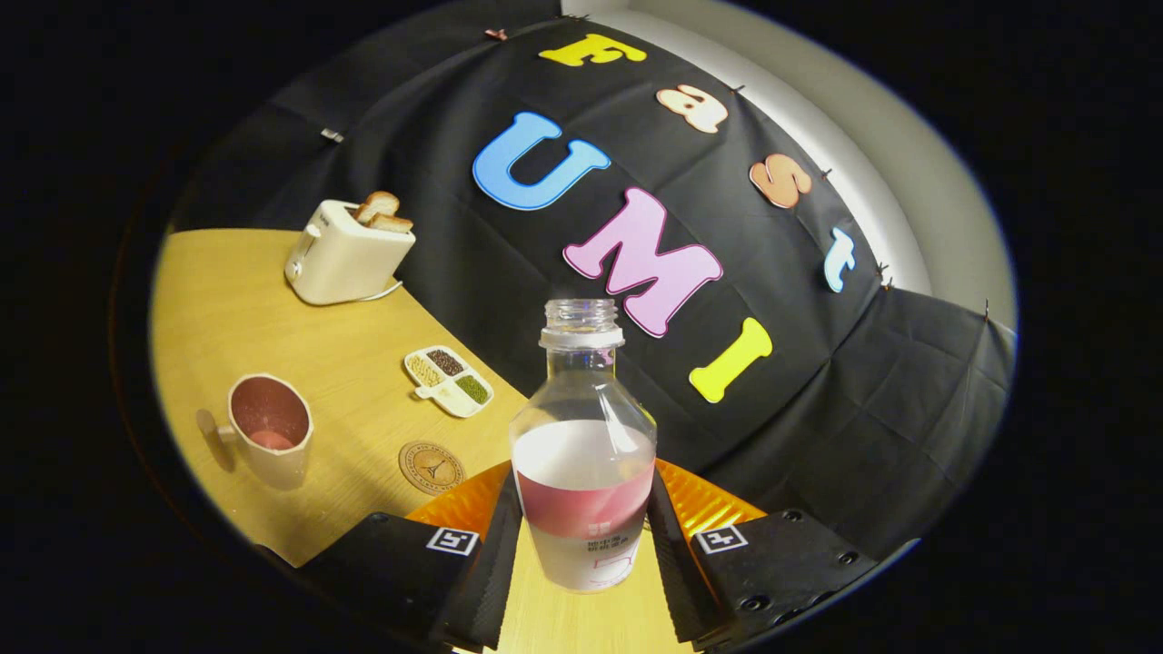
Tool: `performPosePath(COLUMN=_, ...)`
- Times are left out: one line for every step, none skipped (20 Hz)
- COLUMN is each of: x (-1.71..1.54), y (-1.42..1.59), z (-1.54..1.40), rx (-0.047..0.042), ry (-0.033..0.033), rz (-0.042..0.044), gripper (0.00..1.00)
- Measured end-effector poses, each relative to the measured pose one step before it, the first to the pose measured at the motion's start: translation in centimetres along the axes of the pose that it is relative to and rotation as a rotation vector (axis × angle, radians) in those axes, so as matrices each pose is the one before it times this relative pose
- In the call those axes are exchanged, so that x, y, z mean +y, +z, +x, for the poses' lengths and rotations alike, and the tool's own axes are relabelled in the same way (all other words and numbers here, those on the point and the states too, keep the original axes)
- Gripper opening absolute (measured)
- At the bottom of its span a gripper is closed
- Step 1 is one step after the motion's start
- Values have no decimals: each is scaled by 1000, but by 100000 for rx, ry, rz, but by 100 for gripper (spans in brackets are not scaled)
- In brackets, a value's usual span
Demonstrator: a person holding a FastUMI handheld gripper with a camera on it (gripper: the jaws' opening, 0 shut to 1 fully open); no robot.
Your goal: Take the bottle from table, then pour the juice into the cup, finally place the bottle on the coaster
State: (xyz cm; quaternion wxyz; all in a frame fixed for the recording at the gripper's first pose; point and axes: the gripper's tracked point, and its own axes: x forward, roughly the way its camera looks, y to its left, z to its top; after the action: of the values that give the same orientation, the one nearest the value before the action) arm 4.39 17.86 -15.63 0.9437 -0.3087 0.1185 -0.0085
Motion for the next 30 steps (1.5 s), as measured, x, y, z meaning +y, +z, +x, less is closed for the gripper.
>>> performPosePath(x=449, y=-23, z=103, rx=-305, ry=491, rz=-3056, gripper=71)
performPosePath(x=449, y=6, z=123, rx=-227, ry=745, rz=-2857, gripper=71)
performPosePath(x=485, y=26, z=107, rx=-56, ry=651, rz=-3004, gripper=71)
performPosePath(x=461, y=37, z=108, rx=-234, ry=725, rz=-2875, gripper=71)
performPosePath(x=363, y=30, z=76, rx=-303, ry=517, rz=-2734, gripper=71)
performPosePath(x=371, y=29, z=85, rx=-488, ry=557, rz=-2405, gripper=71)
performPosePath(x=398, y=114, z=29, rx=-724, ry=634, rz=-2278, gripper=71)
performPosePath(x=421, y=200, z=142, rx=-834, ry=573, rz=-2151, gripper=71)
performPosePath(x=476, y=122, z=-8, rx=-585, ry=1480, rz=-2231, gripper=71)
performPosePath(x=531, y=277, z=72, rx=-765, ry=838, rz=-2078, gripper=70)
performPosePath(x=384, y=231, z=-65, rx=-839, ry=885, rz=-1698, gripper=70)
performPosePath(x=498, y=181, z=-177, rx=-655, ry=821, rz=-1710, gripper=71)
performPosePath(x=581, y=224, z=-25, rx=-444, ry=993, rz=-1921, gripper=71)
performPosePath(x=548, y=180, z=46, rx=-480, ry=784, rz=-2283, gripper=70)
performPosePath(x=371, y=86, z=-2, rx=-438, ry=420, rz=-2978, gripper=70)
performPosePath(x=295, y=139, z=63, rx=-279, ry=352, rz=-2895, gripper=71)
performPosePath(x=369, y=24, z=23, rx=-48, ry=578, rz=-2313, gripper=71)
performPosePath(x=399, y=71, z=15, rx=5, ry=631, rz=-2118, gripper=71)
performPosePath(x=331, y=36, z=49, rx=-26, ry=551, rz=-2211, gripper=71)
performPosePath(x=247, y=143, z=49, rx=-166, ry=601, rz=-2267, gripper=71)
performPosePath(x=196, y=134, z=-30, rx=-554, ry=425, rz=-2284, gripper=71)
performPosePath(x=207, y=163, z=49, rx=-492, ry=251, rz=-2382, gripper=70)
performPosePath(x=201, y=38, z=-69, rx=-448, ry=324, rz=-2466, gripper=71)
performPosePath(x=153, y=143, z=79, rx=-659, ry=200, rz=-2569, gripper=71)
performPosePath(x=60, y=138, z=-40, rx=-442, ry=66, rz=-2419, gripper=71)
performPosePath(x=272, y=-66, z=-86, rx=-239, ry=490, rz=-1892, gripper=70)
performPosePath(x=312, y=68, z=37, rx=-72, ry=944, rz=-1538, gripper=70)
performPosePath(x=246, y=-102, z=113, rx=84, ry=678, rz=-1574, gripper=71)
performPosePath(x=222, y=79, z=-141, rx=-183, ry=429, rz=-1663, gripper=71)
performPosePath(x=152, y=11, z=-50, rx=-288, ry=182, rz=-1907, gripper=71)
